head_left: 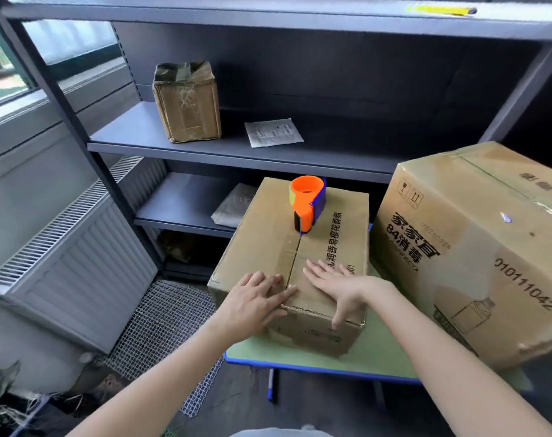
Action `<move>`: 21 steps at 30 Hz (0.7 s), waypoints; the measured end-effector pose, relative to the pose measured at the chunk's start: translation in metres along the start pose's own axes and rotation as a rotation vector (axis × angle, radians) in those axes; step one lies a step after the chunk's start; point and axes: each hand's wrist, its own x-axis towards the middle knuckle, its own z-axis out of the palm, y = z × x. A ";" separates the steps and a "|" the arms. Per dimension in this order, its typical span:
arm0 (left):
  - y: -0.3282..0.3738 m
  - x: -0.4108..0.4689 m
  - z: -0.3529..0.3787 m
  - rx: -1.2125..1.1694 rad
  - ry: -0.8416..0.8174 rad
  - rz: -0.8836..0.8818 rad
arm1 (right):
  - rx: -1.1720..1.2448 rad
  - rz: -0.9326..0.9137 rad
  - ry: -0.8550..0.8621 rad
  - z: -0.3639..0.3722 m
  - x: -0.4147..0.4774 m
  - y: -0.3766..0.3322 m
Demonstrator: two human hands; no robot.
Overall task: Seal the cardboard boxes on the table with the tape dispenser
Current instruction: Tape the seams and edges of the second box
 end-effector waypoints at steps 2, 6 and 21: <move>0.008 0.011 0.003 -0.014 0.014 0.014 | 0.008 0.036 -0.015 0.002 -0.005 0.007; 0.007 0.026 0.001 -0.060 -0.090 -0.025 | 0.122 0.050 0.119 0.014 -0.002 -0.001; 0.022 0.085 -0.011 -0.283 -0.252 -0.224 | 0.095 -0.103 0.242 0.017 -0.001 0.037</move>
